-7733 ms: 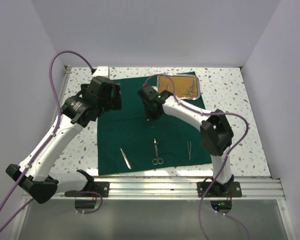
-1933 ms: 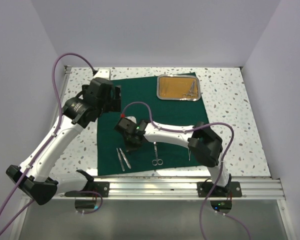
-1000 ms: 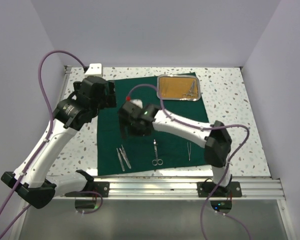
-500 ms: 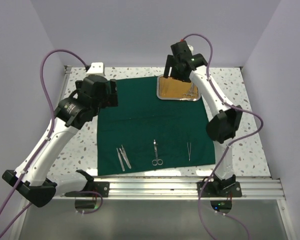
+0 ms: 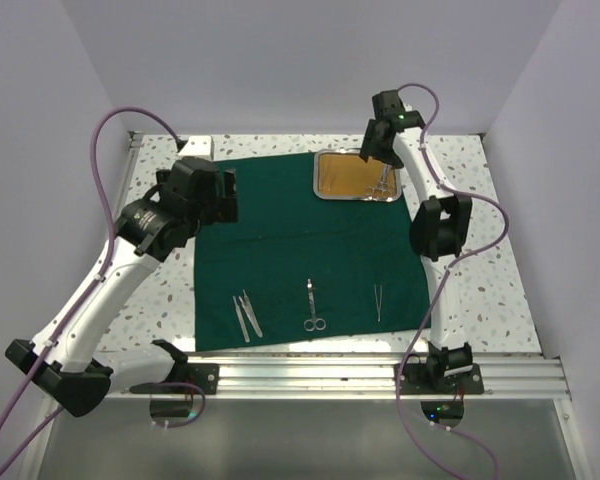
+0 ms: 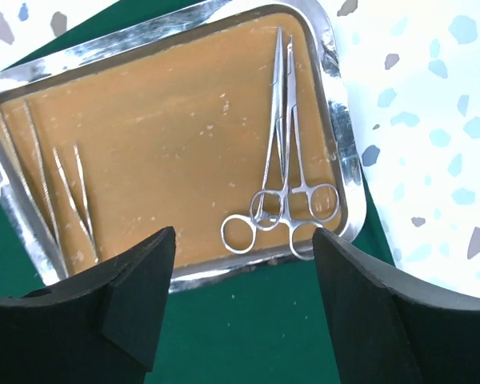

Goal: Open and lay out the surgical kit
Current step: Pick up the medical item from the container.

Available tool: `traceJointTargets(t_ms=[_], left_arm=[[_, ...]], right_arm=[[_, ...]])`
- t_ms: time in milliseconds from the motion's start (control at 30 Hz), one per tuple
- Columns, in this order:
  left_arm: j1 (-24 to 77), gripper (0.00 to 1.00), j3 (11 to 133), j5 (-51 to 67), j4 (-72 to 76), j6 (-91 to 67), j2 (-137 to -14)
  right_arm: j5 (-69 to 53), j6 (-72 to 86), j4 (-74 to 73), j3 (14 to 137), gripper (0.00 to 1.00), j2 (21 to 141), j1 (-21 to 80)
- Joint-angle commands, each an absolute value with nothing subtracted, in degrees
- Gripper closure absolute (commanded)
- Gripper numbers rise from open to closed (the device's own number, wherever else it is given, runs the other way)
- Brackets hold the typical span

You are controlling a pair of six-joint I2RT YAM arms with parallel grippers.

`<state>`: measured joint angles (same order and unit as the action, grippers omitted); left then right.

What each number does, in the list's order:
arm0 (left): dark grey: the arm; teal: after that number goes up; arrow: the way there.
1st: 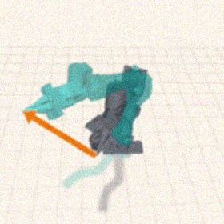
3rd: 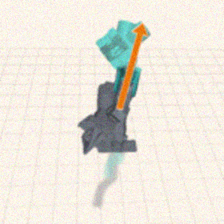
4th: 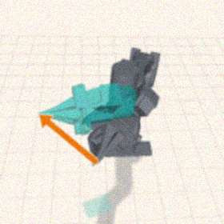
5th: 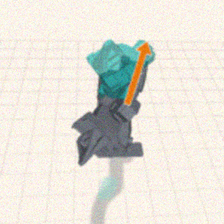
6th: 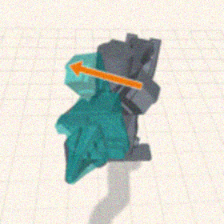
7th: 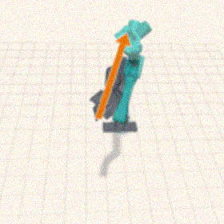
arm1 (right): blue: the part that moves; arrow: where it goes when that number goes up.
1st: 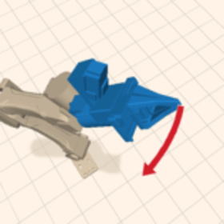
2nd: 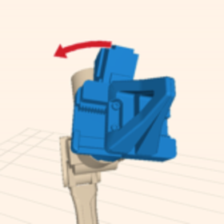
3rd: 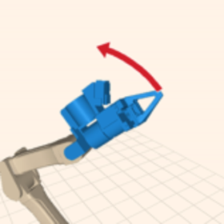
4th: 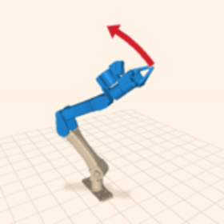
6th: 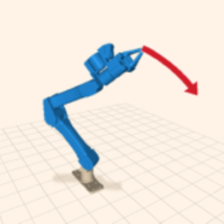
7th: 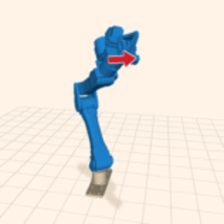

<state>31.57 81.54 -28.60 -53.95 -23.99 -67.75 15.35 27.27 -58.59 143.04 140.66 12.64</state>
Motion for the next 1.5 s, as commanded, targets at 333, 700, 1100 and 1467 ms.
traceJointTargets(t_ms=[333, 700, 1100, 1467], left_arm=[[31.11, 0.0, 80.24, -28.56, -51.86, -22.94, -71.01], [30.24, 0.0, 80.86, -27.77, -50.28, -22.15, -74.79], [30.15, 0.0, 81.3, -26.02, -49.22, -22.15, -77.08], [30.15, 0.0, 80.77, -24.7, -49.22, -22.85, -75.85]], right_arm=[[15.12, 27.77, -54.14, 145.11, 0.3, 148.8, 9.49], [14.33, 28.56, -52.91, 144.67, 0.72, 152.66, 7.82], [14.33, 29.53, -52.91, 142.73, 1.0, 150.82, 7.91], [15.38, 28.48, -53.26, 140.01, 1.0, 140.19, 7.91]])
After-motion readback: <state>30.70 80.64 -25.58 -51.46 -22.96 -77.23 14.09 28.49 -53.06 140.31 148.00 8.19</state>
